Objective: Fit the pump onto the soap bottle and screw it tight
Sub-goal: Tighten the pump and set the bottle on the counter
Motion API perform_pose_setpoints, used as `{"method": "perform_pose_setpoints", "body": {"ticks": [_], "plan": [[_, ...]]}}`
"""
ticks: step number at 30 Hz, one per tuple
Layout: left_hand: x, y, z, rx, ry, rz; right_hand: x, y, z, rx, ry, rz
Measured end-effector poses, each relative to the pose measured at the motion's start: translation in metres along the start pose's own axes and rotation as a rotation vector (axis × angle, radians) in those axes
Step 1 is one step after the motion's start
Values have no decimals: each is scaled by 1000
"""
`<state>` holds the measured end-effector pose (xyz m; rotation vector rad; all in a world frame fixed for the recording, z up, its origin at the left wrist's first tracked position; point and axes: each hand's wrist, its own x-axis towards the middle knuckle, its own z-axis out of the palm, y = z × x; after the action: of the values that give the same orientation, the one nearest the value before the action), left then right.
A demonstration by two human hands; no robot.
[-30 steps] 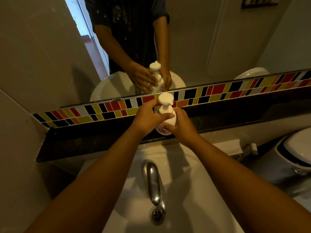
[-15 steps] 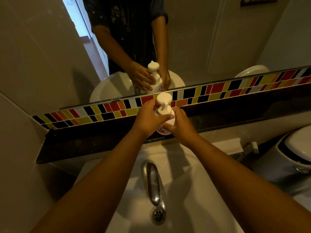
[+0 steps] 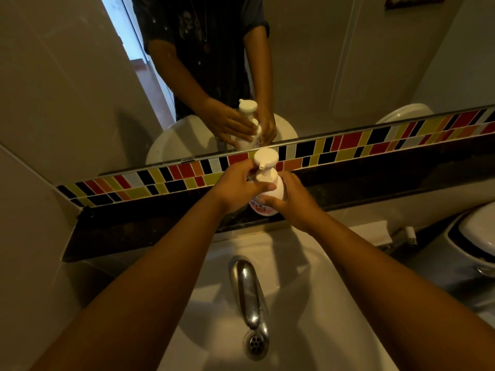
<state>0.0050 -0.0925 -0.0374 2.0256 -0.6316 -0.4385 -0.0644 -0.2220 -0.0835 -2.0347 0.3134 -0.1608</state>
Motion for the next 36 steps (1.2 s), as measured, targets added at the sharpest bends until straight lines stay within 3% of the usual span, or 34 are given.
{"method": "perform_pose_setpoints", "body": {"ticks": [11, 24, 36], "plan": [[0, -11, 21, -125, 219, -32, 0, 0, -7, 28, -34, 15], [5, -8, 3, -103, -1, 0, 4, 8, -9, 33, -34, 15], [-5, -25, -4, -179, 0, -31, 1, -13, -27, 75, -167, 134]]}}
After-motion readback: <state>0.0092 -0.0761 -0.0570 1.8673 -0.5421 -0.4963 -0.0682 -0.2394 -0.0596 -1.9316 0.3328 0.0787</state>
